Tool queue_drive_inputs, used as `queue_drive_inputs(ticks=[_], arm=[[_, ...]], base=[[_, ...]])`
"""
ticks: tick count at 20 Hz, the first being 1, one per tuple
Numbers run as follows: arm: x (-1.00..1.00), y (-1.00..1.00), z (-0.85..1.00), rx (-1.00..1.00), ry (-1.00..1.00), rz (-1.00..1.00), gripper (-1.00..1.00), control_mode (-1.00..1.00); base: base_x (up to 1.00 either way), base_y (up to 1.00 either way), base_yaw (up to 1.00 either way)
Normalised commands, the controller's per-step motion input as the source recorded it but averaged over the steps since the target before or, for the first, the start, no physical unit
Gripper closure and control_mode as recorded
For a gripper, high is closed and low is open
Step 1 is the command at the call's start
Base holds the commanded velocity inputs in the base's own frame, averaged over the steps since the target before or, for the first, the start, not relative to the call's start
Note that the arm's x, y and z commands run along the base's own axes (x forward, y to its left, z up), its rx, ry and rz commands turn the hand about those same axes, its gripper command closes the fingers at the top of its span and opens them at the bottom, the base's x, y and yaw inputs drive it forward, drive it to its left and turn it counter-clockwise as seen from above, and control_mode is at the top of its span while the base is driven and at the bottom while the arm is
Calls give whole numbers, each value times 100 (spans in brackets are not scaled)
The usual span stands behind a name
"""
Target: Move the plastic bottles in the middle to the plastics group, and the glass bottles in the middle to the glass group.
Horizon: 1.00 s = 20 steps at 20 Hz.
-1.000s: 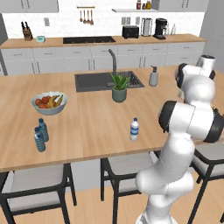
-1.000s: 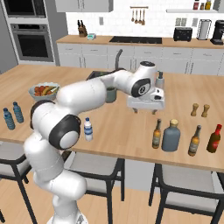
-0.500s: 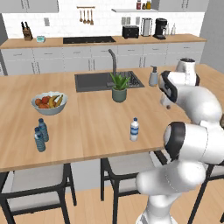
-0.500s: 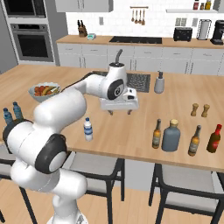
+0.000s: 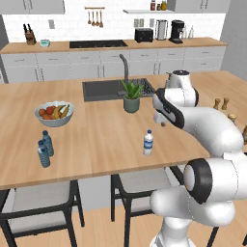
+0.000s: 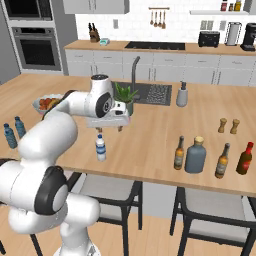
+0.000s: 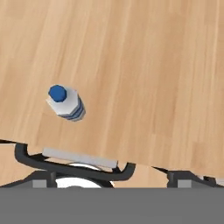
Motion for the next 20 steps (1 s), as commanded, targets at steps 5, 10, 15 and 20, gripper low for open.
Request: queue_drive_inputs(ticks=[5,10,15,20], arm=[[17,71,-6,0,2,1,-100,-100],[37,48,-33,0,4,0,-100,-100],[48,20,-33,0,5,0,-100,-100],[42,0,-29,0,7,0,-100,-100]], base=[[0,0,0],[0,0,0],[0,0,0],[0,0,0]])
